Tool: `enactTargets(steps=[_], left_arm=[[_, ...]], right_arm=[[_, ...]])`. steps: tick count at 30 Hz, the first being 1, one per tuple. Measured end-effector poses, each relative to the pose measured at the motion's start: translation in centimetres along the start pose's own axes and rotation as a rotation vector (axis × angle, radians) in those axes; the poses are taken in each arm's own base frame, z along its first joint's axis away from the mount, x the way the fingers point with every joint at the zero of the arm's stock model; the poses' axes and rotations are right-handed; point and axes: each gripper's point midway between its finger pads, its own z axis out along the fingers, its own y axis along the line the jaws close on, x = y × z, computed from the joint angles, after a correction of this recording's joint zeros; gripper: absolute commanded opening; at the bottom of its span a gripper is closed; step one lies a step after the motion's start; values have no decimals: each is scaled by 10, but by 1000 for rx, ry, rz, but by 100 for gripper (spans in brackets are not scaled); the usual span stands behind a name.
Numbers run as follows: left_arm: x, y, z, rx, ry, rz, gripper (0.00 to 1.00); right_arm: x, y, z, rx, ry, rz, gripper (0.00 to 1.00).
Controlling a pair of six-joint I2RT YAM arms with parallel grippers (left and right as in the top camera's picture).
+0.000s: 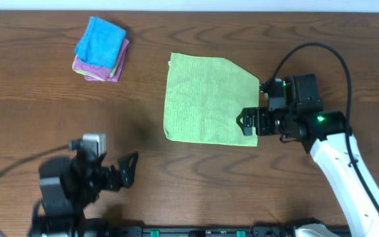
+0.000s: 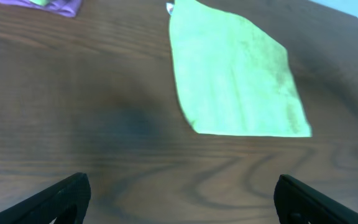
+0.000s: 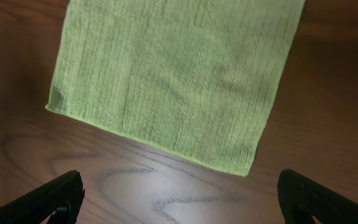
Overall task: Fold the cloth
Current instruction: 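Grasp the cloth's left and right edges with left and right grippers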
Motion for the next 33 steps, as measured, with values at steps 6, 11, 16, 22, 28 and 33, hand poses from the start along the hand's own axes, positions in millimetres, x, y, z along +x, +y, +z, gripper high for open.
enactTargets(steps=[6, 11, 16, 22, 28, 33], left_arm=[[-34, -27, 20, 121, 164, -44, 95], [-48, -42, 50, 221, 251, -121, 95], [-35, -31, 83, 207, 372, -325, 95], [-6, -13, 121, 166, 534, -501, 95], [16, -3, 154, 198, 630, -592, 95], [27, 1, 172, 231, 671, -632, 95]], right_arm=[[8, 1, 6, -23, 11, 37, 99], [5, 6, 6, -53, 1, 45, 99], [6, 9, 6, -72, 5, 57, 99], [6, 11, 6, -84, 8, 71, 99], [6, 13, 6, -93, 10, 84, 99], [6, 14, 5, -102, 13, 96, 99]])
